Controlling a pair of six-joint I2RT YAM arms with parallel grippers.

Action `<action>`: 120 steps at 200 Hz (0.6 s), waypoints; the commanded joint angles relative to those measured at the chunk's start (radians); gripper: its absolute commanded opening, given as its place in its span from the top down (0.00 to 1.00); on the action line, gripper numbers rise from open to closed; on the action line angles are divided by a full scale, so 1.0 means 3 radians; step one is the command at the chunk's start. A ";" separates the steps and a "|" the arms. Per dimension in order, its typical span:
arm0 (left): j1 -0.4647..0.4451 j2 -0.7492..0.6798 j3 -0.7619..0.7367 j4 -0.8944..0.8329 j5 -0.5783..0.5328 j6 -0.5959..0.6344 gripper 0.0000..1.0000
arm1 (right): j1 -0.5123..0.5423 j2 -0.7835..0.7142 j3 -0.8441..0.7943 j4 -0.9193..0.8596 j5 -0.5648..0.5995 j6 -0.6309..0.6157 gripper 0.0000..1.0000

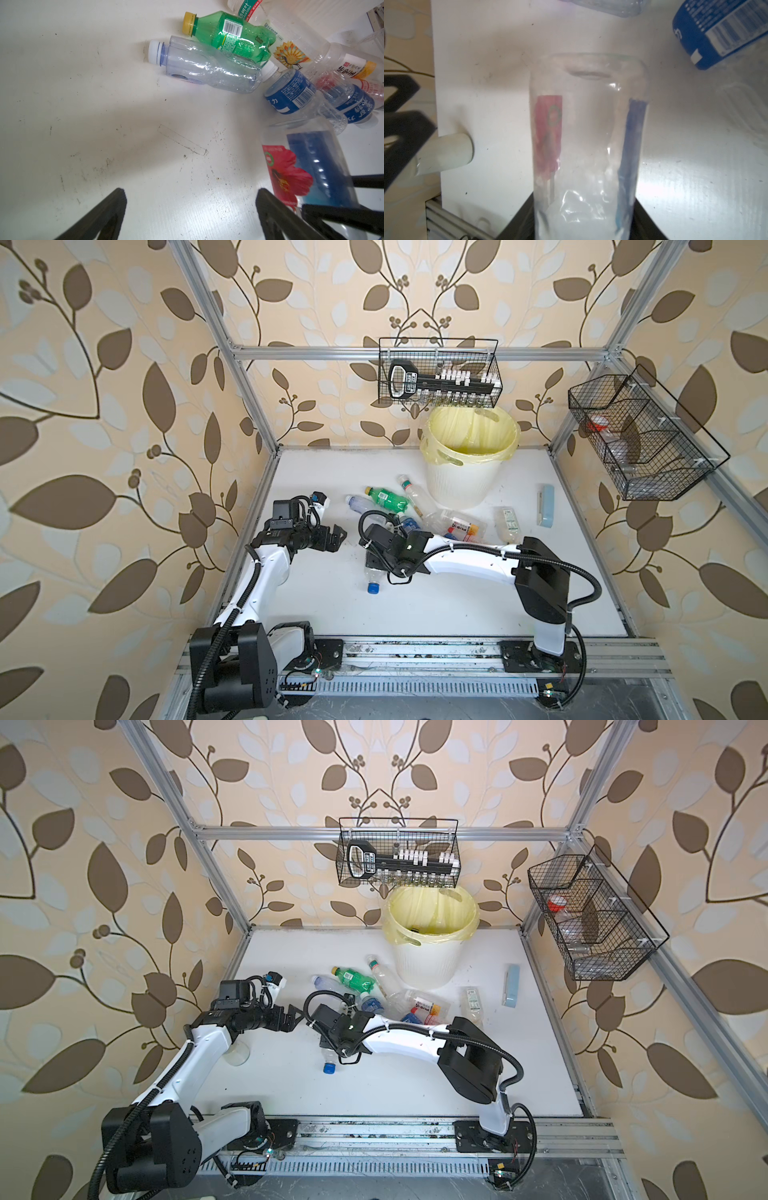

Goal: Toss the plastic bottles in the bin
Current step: 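Close right gripper on the red-flower-label bottle and lift it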

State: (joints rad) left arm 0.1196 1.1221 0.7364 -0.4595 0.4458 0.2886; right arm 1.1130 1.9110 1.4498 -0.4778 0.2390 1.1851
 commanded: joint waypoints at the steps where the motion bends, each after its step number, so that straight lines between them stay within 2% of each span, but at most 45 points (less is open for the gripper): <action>1: 0.0030 0.0002 -0.0026 0.0006 0.0052 0.0093 0.01 | 0.0032 -0.0197 -0.0203 0.0211 0.0023 -0.0106 0.47; 48: 0.0030 0.0064 -0.0006 -0.0019 0.0096 0.0105 0.01 | -0.0013 -0.0531 -0.0614 0.0416 -0.0040 -0.0151 0.48; 120: 0.0034 0.0060 -0.0006 -0.0034 0.0099 0.0121 0.01 | -0.0160 -0.0895 -0.0836 0.0334 -0.0046 -0.0335 0.48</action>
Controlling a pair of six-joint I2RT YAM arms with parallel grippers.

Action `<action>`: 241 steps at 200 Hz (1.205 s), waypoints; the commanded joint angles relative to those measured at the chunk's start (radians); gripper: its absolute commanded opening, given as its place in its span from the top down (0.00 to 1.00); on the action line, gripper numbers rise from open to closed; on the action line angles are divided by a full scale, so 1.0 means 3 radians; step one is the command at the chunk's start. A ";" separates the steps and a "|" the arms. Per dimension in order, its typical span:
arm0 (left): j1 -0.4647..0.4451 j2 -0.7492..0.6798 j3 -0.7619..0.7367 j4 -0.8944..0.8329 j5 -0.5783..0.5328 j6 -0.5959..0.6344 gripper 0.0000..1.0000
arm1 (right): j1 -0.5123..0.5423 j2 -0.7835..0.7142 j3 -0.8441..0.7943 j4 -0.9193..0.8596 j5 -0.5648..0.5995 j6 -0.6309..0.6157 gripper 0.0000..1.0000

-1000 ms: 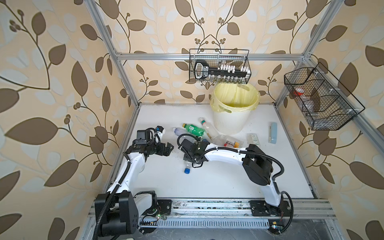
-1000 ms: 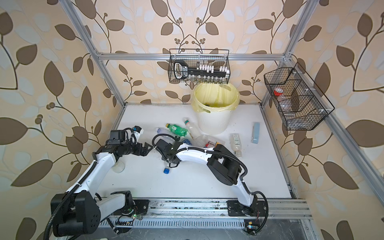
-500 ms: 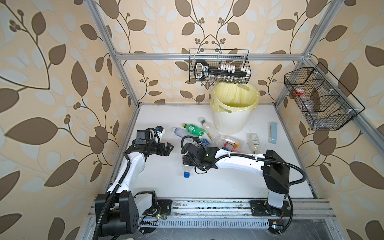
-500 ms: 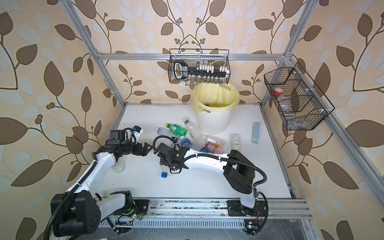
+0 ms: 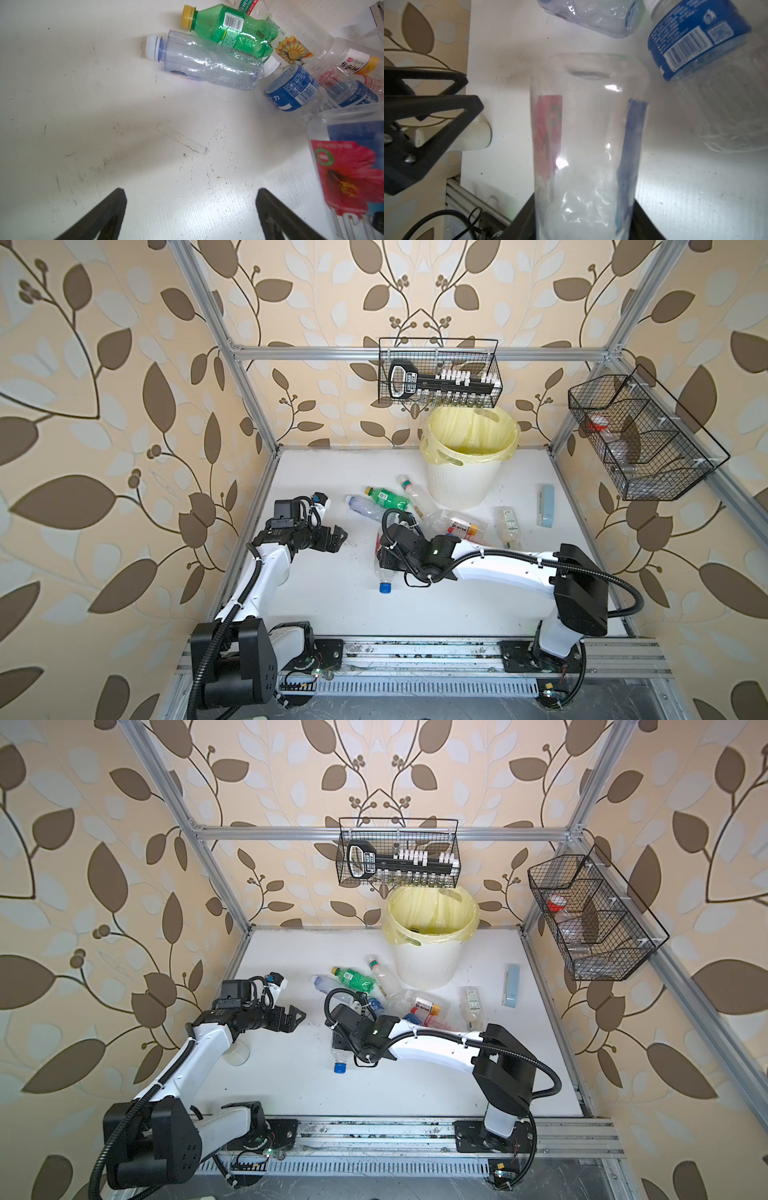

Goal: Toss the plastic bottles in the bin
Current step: 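Close right gripper on the red-flower-label bottle and lift it, then carry the red-flower-label bottle with right gripper over the bin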

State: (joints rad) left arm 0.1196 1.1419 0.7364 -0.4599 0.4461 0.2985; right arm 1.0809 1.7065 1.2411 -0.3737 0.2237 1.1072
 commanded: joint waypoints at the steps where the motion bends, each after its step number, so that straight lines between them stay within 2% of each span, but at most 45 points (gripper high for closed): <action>1: 0.0035 -0.0004 -0.0006 -0.0032 0.0098 0.0089 0.01 | -0.0056 -0.0220 -0.0145 -0.0013 0.0005 -0.0078 0.48; 108: 0.0036 0.0044 0.0015 -0.0068 0.0103 0.0104 0.01 | -0.0484 -0.1444 -0.0917 0.0166 0.0206 -0.0321 0.48; 175: 0.0036 0.0060 0.0033 -0.0082 0.0095 0.0109 0.01 | -0.0772 -0.1868 -0.0871 0.0104 0.0162 -0.0520 0.49; 241: 0.0035 0.0069 0.0038 -0.0086 0.0098 0.0107 0.01 | -0.0988 -0.2147 -0.0567 -0.0118 0.0280 -0.0760 0.49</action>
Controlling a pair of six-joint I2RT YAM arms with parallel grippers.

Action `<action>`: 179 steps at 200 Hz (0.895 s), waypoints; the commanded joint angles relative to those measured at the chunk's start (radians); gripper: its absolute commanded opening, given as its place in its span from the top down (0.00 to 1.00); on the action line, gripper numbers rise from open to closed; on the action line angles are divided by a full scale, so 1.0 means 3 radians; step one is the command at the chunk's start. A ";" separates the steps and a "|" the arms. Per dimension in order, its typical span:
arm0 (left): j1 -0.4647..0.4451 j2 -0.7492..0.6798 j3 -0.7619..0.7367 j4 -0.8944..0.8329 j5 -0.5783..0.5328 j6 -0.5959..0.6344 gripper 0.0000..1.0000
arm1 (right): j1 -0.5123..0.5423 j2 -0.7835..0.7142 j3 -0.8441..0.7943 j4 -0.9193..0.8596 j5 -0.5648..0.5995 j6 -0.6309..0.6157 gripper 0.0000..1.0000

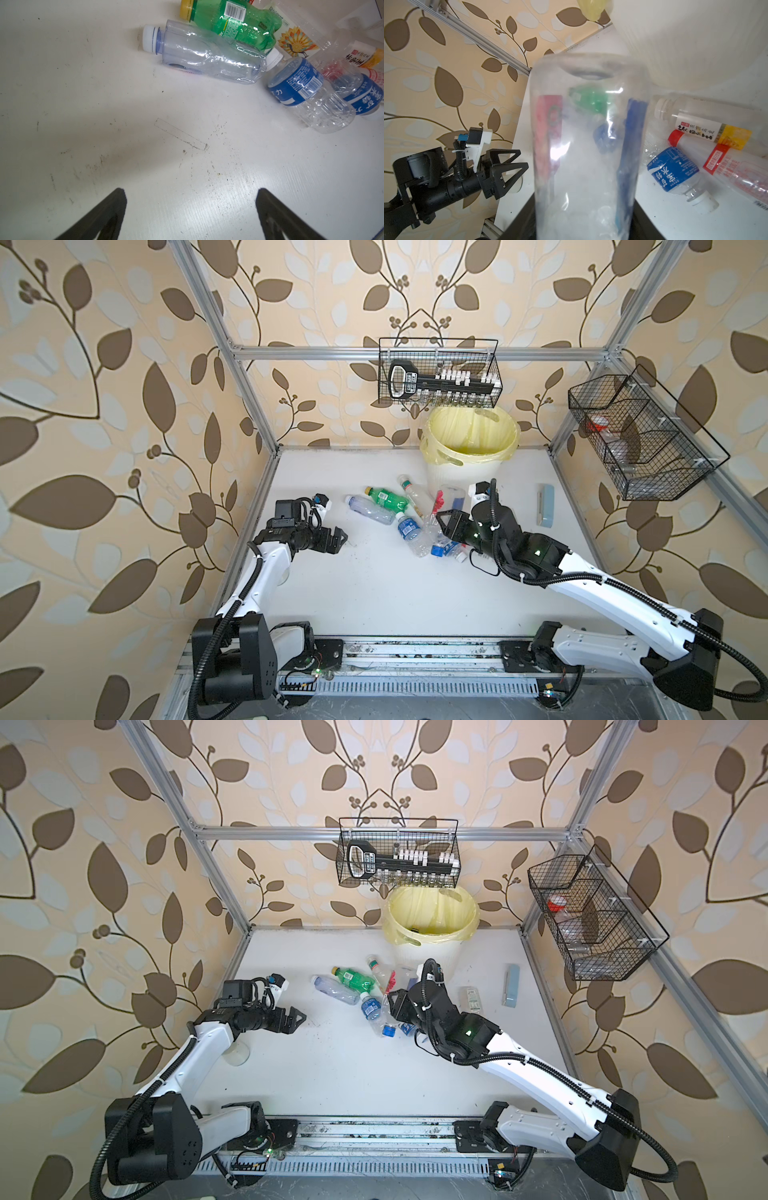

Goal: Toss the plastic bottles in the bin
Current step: 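Carry the red-flower-label bottle with right gripper over the bin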

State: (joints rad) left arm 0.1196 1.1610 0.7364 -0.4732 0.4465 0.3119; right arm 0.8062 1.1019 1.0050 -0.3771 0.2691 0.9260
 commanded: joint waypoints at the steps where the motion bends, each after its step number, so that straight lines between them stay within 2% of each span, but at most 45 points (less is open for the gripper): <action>1: 0.0035 0.0006 0.0039 -0.0042 0.0097 0.0061 0.01 | -0.0079 -0.0133 0.0225 -0.0107 0.0127 -0.0161 0.49; 83: 0.0036 0.0025 0.0051 -0.0048 0.0087 0.0055 0.01 | -0.0645 -0.0226 0.0776 -0.0293 -0.0093 -0.0475 0.49; 125: 0.0035 0.0027 0.0061 -0.0057 0.0074 0.0050 0.01 | -0.1136 0.0048 0.1610 -0.0613 -0.0348 -0.0729 0.50; 179: 0.0036 0.0034 0.0059 -0.0046 0.0051 0.0044 0.01 | -0.1363 -0.0023 0.1579 -0.0581 -0.0418 -0.0749 0.50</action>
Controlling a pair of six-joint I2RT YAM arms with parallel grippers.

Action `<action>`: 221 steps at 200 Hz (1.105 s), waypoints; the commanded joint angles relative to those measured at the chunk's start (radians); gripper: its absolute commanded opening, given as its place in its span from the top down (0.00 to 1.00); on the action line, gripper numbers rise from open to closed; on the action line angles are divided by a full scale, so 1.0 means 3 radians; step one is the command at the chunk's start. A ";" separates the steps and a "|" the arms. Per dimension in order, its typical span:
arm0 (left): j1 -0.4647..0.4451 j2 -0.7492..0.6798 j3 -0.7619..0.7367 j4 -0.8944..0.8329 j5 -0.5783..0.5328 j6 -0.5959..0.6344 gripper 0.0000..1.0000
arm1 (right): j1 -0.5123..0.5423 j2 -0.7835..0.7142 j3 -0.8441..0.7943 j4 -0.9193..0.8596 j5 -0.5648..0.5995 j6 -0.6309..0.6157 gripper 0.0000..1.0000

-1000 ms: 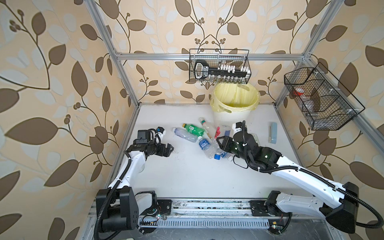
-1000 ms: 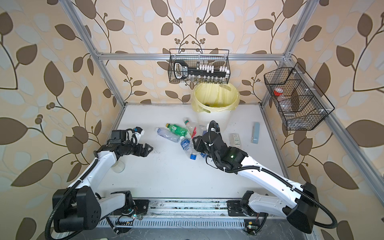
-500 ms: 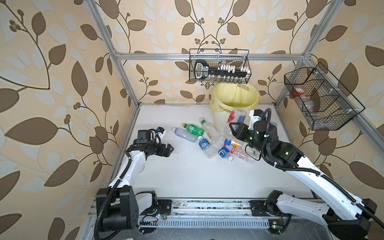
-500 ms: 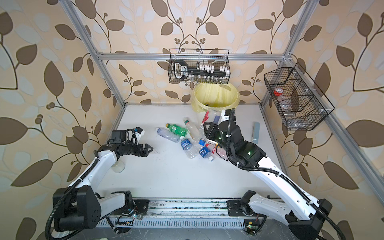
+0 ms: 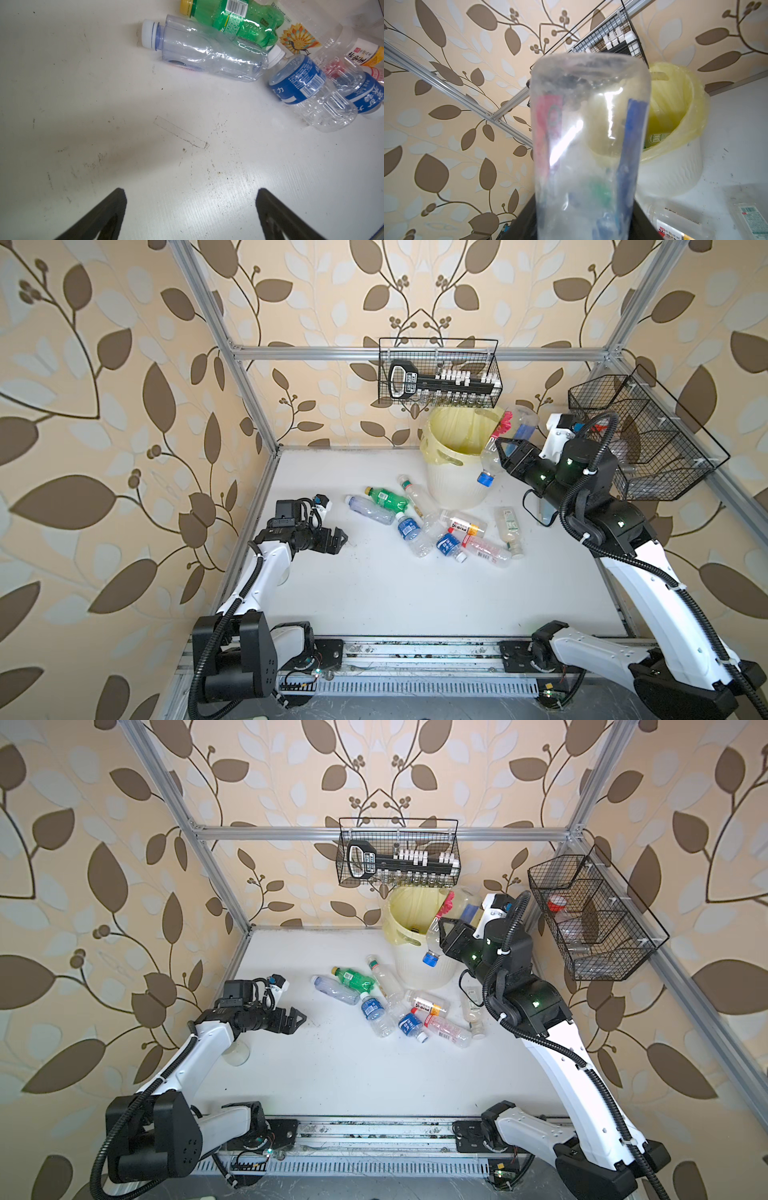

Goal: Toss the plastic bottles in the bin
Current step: 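Carry the red-flower-label bottle with right gripper over the bin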

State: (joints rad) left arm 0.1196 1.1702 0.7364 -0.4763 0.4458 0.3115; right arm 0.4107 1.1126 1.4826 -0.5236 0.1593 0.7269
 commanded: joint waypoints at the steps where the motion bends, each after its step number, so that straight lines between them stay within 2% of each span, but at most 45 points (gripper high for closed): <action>1: 0.0033 0.0005 0.0057 -0.0035 0.0053 0.0046 0.01 | -0.0045 -0.0066 -0.0015 -0.0092 -0.0044 -0.0086 0.50; 29: 0.0033 0.0021 0.0056 -0.0029 0.0058 0.0046 0.01 | -0.0059 -0.0245 -0.0169 -0.0054 0.0094 -0.0126 0.50; 82: 0.0035 0.0032 0.0075 -0.0036 0.0058 0.0046 0.01 | -0.0078 -0.0312 -0.0279 -0.0011 0.0124 -0.0096 0.50; 113: 0.0036 0.0029 0.0078 -0.0047 0.0029 0.0043 0.01 | -0.0175 -0.0013 -0.0153 0.0210 0.0111 -0.0076 0.50; 140: 0.0036 -0.0008 0.0075 -0.0040 0.0023 0.0035 0.01 | -0.0413 0.0629 0.0285 0.0481 0.0023 0.0093 0.49; 145: 0.0033 -0.0009 0.0076 -0.0046 0.0025 0.0032 0.01 | -0.0436 0.0790 0.0403 0.0501 0.0021 0.0124 0.46; 149: 0.0035 -0.0014 0.0076 -0.0050 0.0028 0.0033 0.01 | -0.0448 0.0914 0.0513 0.0514 0.0021 0.0130 0.39; 153: 0.0035 -0.0014 0.0080 -0.0055 0.0032 0.0035 0.01 | -0.0457 0.1054 0.0656 0.0525 0.0015 0.0123 0.26; 158: 0.0035 -0.0019 0.0081 -0.0054 0.0033 0.0037 0.01 | -0.0463 0.1258 0.0866 0.0512 0.0000 0.0081 0.02; 177: 0.0034 -0.0030 0.0081 -0.0055 0.0014 0.0036 0.01 | -0.0464 0.1878 0.1730 -0.0016 0.0177 0.0057 0.00; 190: 0.0035 -0.0045 0.0078 -0.0057 0.0000 0.0035 0.01 | -0.0431 0.2066 0.2104 -0.0213 0.0263 0.0002 0.00; 206: 0.0037 -0.0078 0.0072 -0.0050 -0.0011 0.0036 0.01 | -0.0352 0.1958 0.2084 -0.0153 0.0324 -0.0040 0.00; 221: 0.0037 -0.0107 0.0061 -0.0029 -0.0008 0.0030 0.01 | -0.0311 0.1703 0.1803 -0.0001 0.0330 -0.0007 0.00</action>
State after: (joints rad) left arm 0.1196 1.1728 0.7368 -0.4835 0.4377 0.3115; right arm 0.2935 1.7481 2.0464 -0.5289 0.2192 0.7326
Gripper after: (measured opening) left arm 0.990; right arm 0.999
